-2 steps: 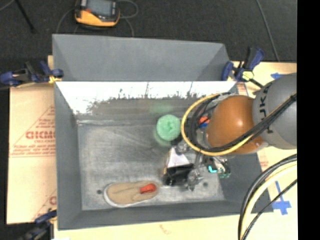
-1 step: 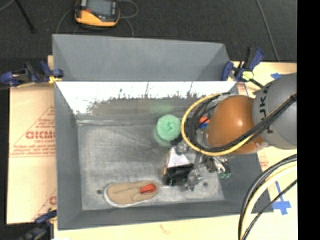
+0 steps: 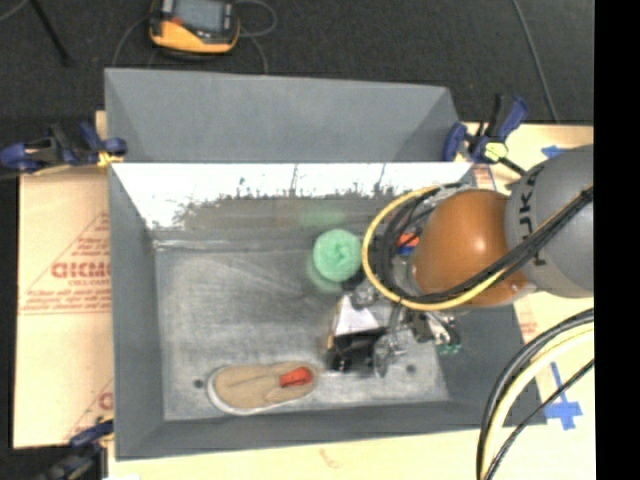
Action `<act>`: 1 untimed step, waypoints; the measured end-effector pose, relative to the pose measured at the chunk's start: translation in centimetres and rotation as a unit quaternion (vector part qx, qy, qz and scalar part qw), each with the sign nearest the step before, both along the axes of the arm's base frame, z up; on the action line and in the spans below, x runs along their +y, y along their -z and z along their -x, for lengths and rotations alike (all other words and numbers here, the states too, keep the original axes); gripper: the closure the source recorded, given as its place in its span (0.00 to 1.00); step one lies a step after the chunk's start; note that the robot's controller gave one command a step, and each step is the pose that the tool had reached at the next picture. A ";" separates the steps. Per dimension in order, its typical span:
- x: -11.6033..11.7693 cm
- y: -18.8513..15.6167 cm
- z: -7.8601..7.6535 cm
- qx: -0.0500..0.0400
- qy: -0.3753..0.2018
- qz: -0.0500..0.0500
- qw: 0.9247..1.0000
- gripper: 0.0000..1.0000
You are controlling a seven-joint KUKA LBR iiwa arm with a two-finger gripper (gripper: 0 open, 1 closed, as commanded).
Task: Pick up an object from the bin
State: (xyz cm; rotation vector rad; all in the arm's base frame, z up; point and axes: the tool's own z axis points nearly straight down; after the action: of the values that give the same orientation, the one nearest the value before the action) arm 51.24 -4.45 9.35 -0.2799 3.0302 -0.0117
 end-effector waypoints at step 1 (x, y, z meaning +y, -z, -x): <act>0.0 0.0 0.0 0.000 0.000 0.000 1.000 1.00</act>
Offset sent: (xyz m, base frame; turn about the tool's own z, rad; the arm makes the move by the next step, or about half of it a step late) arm -0.0190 0.0049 0.1582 -0.0729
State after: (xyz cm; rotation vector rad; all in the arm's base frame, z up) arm 51.24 -4.45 9.34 -0.2801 3.0302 -0.0117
